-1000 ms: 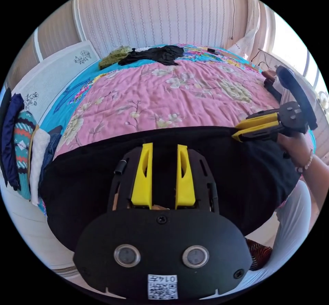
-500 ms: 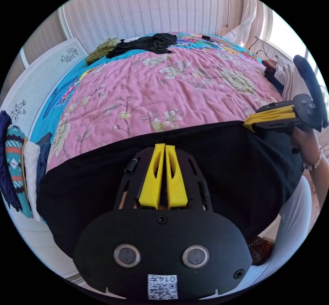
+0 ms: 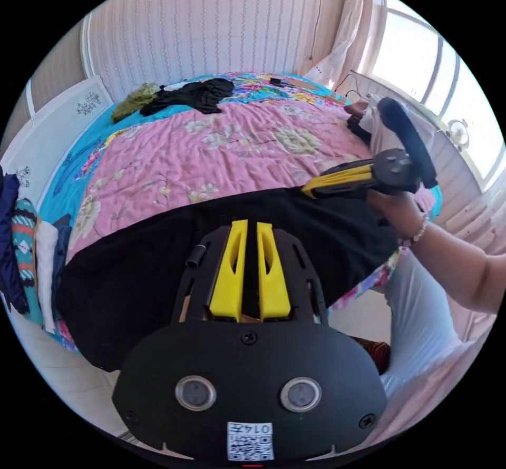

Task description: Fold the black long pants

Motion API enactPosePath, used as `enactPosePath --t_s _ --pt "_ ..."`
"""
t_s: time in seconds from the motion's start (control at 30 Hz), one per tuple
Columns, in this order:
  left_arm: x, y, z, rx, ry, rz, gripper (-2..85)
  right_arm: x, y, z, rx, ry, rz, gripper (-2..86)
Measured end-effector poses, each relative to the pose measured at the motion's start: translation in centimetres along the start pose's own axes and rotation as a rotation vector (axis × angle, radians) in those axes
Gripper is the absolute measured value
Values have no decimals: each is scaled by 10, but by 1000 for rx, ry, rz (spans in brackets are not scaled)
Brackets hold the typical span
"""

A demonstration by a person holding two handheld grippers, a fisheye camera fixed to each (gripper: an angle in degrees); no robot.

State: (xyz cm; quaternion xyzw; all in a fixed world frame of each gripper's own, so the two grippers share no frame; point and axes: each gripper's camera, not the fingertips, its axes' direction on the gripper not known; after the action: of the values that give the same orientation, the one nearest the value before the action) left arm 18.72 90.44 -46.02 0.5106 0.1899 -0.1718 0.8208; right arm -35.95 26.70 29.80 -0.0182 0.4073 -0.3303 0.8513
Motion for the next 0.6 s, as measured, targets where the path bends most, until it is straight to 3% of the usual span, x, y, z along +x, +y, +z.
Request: enactPosePath --t_s 0.1,0.13,0.3,0.6 --pt "28 30 75 -148 32 -17 -3 -14 -8 29 -90 12 -27 -3" --pt "35 44 93 -123 -23 -4 -7 -16 -9 42 -144 7 -31 -3" --pt "37 57 101 -95 -72 52 -9 -22 -8 57 -142 46 4 -5" --pt "24 75 78 -65 59 76 -10 -17 -20 28 -200 41 -83 -7"
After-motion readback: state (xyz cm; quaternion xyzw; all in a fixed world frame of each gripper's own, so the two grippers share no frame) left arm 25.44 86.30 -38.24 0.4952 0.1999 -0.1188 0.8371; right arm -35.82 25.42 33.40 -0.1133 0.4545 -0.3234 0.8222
